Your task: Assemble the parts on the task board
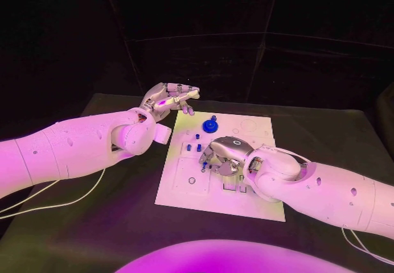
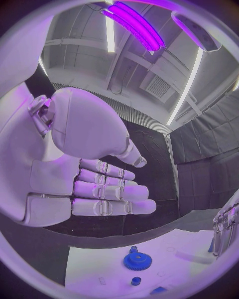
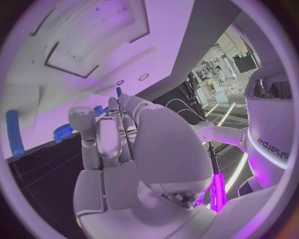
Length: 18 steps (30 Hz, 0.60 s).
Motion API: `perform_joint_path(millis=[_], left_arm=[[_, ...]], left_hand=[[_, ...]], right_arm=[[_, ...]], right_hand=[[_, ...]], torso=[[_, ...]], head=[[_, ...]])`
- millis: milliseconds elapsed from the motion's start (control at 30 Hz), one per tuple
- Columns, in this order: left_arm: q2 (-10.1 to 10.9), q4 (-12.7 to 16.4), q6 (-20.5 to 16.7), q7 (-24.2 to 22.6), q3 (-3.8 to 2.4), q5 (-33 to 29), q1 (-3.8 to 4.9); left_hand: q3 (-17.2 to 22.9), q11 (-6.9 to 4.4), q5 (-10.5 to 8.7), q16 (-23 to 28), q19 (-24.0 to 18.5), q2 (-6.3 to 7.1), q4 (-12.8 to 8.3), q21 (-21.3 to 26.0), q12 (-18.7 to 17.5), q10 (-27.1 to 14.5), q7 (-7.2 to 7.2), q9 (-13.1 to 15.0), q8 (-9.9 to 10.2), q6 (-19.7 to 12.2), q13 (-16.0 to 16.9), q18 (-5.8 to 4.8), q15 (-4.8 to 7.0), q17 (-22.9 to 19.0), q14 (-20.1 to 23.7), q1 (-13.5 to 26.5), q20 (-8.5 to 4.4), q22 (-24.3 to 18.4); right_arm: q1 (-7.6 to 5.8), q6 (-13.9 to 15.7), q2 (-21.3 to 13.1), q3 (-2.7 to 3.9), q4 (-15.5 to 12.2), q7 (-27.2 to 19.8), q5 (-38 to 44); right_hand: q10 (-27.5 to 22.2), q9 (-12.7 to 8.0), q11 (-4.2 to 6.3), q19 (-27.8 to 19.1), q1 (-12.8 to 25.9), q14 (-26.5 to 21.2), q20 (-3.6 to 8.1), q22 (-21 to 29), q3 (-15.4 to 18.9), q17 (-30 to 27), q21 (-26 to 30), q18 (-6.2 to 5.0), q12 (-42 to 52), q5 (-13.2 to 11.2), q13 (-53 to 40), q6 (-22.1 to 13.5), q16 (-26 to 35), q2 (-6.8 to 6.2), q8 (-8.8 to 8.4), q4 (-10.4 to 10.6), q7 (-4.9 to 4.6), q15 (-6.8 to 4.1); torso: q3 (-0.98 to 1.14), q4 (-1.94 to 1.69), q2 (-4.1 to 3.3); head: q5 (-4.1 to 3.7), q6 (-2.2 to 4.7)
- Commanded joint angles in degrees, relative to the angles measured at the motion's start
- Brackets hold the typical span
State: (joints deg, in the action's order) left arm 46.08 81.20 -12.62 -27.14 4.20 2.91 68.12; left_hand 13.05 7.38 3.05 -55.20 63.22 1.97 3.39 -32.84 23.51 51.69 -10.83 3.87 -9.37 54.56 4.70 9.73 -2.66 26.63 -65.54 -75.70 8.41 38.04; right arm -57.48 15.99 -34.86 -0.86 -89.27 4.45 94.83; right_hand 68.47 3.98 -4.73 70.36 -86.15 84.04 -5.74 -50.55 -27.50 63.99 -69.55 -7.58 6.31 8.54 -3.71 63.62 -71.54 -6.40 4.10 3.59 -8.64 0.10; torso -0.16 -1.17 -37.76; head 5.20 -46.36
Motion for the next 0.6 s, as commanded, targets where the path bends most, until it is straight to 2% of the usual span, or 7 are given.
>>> perform_joint_path(millis=[33,600], left_arm=[[-0.1,0.0,0.4,-0.4,-0.06,-0.2,0.08],[-0.2,-0.3,0.6,-0.2,-0.06,-0.2,0.07]], left_hand=[[-0.3,-0.02,0.05,0.4,0.5,-0.07,0.0,0.3,0.3,-0.2,-0.17,0.0,-0.2,-0.1,-0.1,0.77,0.01,-0.1,0.4,-0.6,0.09,-0.1],[-0.3,-0.02,0.05,0.4,0.5,-0.07,0.0,0.3,0.3,-0.2,-0.17,0.0,-0.2,-0.1,-0.1,0.77,0.01,-0.1,0.4,-0.6,0.09,-0.1]], right_arm=[[0.0,-1.7,0.2,0.01,0.0,-0.4,1.0],[0.26,-2.6,0.6,-0.01,0.5,-0.6,1.2]], right_hand=[[-0.1,0.0,-0.07,0.2,0.5,1.6,-0.04,0.1,-0.5,0.0,-0.3,0.04,-0.4,0.1,0.0,-0.2,-0.3,-0.05,-0.37,0.0,-0.23,-0.25],[-0.1,0.0,-0.09,0.2,0.6,1.6,-0.06,0.1,-0.5,0.1,-0.3,0.04,-0.4,0.1,0.0,-0.3,-0.3,-0.03,-0.36,0.0,-0.26,-0.22]], torso=[[0.0,-0.03,0.02],[0.0,-0.01,-0.02]], head=[[0.12,-0.11],[0.49,-0.37]])
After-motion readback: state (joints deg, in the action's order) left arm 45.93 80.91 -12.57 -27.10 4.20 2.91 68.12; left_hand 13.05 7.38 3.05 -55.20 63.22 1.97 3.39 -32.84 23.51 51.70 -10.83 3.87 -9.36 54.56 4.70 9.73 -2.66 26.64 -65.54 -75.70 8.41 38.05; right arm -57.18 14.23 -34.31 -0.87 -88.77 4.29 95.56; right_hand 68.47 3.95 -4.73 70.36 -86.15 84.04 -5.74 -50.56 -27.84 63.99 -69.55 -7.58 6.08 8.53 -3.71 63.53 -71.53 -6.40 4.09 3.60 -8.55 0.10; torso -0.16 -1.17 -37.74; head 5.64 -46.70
